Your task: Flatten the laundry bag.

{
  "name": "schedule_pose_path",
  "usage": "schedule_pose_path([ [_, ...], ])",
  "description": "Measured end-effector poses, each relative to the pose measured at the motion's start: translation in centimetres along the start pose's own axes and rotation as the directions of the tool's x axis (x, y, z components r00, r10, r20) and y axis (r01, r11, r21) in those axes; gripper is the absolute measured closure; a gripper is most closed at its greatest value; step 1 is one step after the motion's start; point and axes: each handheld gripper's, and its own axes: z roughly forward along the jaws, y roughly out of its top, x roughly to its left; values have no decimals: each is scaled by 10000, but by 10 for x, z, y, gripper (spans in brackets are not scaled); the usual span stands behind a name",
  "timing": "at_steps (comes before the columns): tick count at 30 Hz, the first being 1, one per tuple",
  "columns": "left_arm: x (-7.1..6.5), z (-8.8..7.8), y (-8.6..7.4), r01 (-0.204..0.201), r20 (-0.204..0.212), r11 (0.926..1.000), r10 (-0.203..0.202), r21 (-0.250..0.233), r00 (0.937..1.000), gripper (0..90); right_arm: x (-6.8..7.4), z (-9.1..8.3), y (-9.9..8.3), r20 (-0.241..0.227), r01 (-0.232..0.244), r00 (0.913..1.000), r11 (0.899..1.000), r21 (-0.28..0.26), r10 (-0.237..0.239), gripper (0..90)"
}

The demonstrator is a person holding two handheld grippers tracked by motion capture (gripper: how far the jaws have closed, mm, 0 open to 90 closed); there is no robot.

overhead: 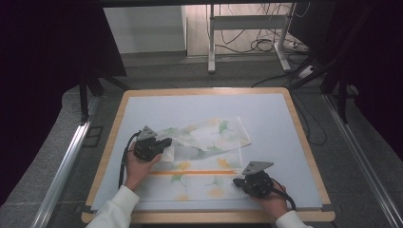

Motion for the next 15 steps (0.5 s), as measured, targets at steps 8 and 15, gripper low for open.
schedule_pose_path([
  [8,10,-1,0,213,-183,9997,-214,-82,9996,895,0,0,0,-2,-11,10000,10000,-1,11,892],
  [15,12,-2,0,217,-207,9997,-220,-144,9995,894,0,0,0,-20,-34,10000,10000,-1,34,892],
])
